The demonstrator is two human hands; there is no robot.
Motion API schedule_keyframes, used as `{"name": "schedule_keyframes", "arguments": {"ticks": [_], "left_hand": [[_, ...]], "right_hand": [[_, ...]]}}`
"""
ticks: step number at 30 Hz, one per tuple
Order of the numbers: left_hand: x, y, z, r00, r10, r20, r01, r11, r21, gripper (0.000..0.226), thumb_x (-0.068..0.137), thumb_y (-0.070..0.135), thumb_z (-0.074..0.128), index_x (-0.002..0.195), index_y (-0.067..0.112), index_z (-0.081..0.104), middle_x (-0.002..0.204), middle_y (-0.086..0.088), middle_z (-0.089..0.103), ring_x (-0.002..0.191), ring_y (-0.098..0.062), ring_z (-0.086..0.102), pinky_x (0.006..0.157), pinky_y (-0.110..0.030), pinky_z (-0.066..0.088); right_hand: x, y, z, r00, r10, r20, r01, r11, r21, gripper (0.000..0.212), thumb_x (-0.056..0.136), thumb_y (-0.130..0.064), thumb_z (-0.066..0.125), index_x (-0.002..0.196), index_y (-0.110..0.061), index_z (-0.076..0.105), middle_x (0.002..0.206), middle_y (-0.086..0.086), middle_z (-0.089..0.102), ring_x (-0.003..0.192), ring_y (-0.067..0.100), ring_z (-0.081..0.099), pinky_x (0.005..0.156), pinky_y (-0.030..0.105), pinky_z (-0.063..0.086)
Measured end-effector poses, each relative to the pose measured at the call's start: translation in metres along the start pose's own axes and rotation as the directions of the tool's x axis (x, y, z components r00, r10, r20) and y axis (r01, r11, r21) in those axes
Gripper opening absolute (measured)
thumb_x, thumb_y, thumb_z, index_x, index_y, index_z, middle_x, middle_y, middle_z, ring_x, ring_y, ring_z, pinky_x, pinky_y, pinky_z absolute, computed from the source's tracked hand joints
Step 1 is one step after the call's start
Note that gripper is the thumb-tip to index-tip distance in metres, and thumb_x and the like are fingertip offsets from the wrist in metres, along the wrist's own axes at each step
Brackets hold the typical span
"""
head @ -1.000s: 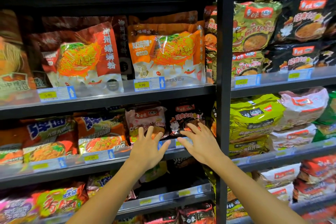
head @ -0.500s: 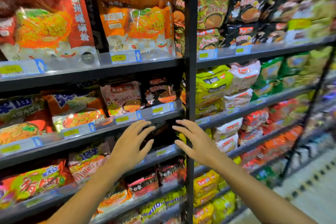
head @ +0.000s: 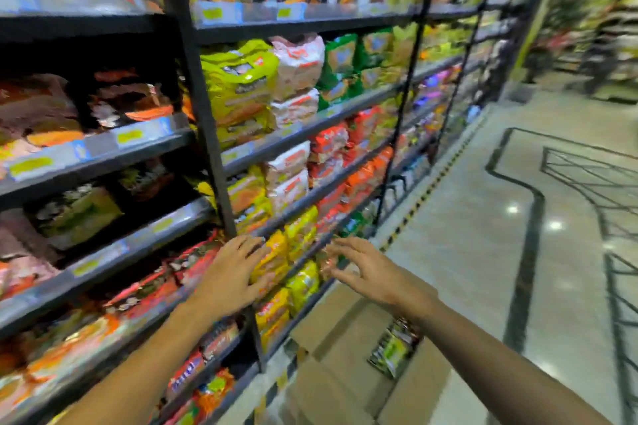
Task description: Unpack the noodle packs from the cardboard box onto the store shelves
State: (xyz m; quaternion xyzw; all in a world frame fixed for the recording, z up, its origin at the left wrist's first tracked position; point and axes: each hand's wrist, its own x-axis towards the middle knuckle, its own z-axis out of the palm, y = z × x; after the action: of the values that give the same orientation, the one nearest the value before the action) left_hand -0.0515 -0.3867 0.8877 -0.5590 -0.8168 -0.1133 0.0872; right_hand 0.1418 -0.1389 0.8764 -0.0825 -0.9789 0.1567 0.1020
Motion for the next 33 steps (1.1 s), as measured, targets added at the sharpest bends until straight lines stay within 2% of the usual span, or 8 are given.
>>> {"name": "schedule_keyframes", "arguments": {"ticks": [3,6,9,13,15,18,26,33], "left_hand": [[0.025,0.045,0.036,0.996,0.045,0.080,-0.043,0.999,-0.031,0.055,0.092,0.059,0.042,0.127,0.021,0.062,0.134,-0.003,0.057,0.126,-0.028,0.051,0.106,-0.043,0.041],[0.056,0.099,0.067,0.987,0.105,0.121,-0.097,0.993,-0.069,0.053,0.090,0.056,0.045,0.126,0.021,0.063,0.131,-0.002,0.059,0.123,-0.026,0.053,0.101,-0.043,0.048],[0.087,0.162,0.101,0.976,0.150,0.160,-0.136,0.986,-0.094,0.056,0.088,0.058,0.042,0.125,0.022,0.064,0.129,0.000,0.060,0.120,-0.023,0.055,0.099,-0.037,0.048],[0.125,0.230,0.163,0.954,0.149,0.259,-0.112,0.982,-0.154,0.069,0.091,0.068,0.028,0.133,0.022,0.059,0.137,0.000,0.055,0.129,-0.022,0.048,0.107,-0.036,0.041],[0.138,0.258,0.190,0.942,0.141,0.305,-0.085,0.978,-0.189,0.068,0.089,0.065,0.033,0.136,0.022,0.056,0.138,-0.001,0.053,0.131,-0.023,0.046,0.108,-0.036,0.039],[0.148,0.288,0.213,0.925,0.132,0.356,-0.054,0.974,-0.221,0.061,0.093,0.057,0.043,0.143,0.023,0.047,0.146,-0.001,0.045,0.138,-0.022,0.039,0.111,-0.035,0.034],[0.181,0.282,0.255,0.893,0.024,0.450,0.097,0.965,-0.245,0.058,0.095,0.050,0.046,0.148,0.028,0.037,0.150,0.002,0.041,0.138,-0.020,0.034,0.112,-0.036,0.032],[0.218,0.262,0.306,0.847,-0.044,0.529,0.237,0.923,-0.303,0.065,0.090,0.049,0.043,0.148,0.022,0.037,0.152,0.003,0.037,0.137,-0.023,0.035,0.111,-0.036,0.033]], "right_hand": [[-0.052,0.047,-0.011,0.988,0.147,0.037,-0.147,0.989,-0.006,0.059,0.098,-0.059,0.045,0.148,-0.027,0.045,0.156,-0.003,0.038,0.145,0.017,0.029,0.118,0.032,0.022],[-0.102,0.102,-0.020,0.964,0.257,0.066,-0.257,0.966,-0.007,0.077,0.089,-0.076,0.027,0.148,-0.028,0.043,0.155,-0.002,0.039,0.145,0.018,0.030,0.120,0.035,0.026],[-0.150,0.160,-0.032,0.943,0.326,0.067,-0.326,0.945,-0.011,0.065,0.095,-0.063,0.043,0.147,-0.024,0.045,0.156,-0.002,0.038,0.145,0.018,0.031,0.118,0.030,0.023],[-0.214,0.243,-0.043,0.892,0.440,0.107,-0.443,0.896,0.014,0.069,0.091,-0.071,0.038,0.147,-0.030,0.042,0.156,-0.004,0.039,0.145,0.020,0.032,0.118,0.037,0.030],[-0.239,0.280,-0.048,0.872,0.474,0.120,-0.480,0.877,0.024,0.073,0.089,-0.072,0.036,0.147,-0.028,0.043,0.154,-0.003,0.042,0.143,0.020,0.033,0.117,0.032,0.028],[-0.256,0.322,-0.049,0.846,0.512,0.148,-0.521,0.853,0.028,0.063,0.095,-0.058,0.051,0.148,-0.024,0.043,0.154,-0.002,0.043,0.143,0.019,0.034,0.115,0.027,0.026],[-0.202,0.375,-0.017,0.858,0.456,0.237,-0.495,0.858,0.139,0.060,0.096,-0.054,0.053,0.147,-0.025,0.044,0.152,-0.001,0.045,0.141,0.020,0.037,0.114,0.032,0.031],[-0.143,0.409,-0.003,0.832,0.451,0.324,-0.502,0.860,0.091,0.061,0.095,-0.053,0.056,0.146,-0.022,0.046,0.150,0.001,0.049,0.138,0.022,0.042,0.112,0.033,0.032]]}}
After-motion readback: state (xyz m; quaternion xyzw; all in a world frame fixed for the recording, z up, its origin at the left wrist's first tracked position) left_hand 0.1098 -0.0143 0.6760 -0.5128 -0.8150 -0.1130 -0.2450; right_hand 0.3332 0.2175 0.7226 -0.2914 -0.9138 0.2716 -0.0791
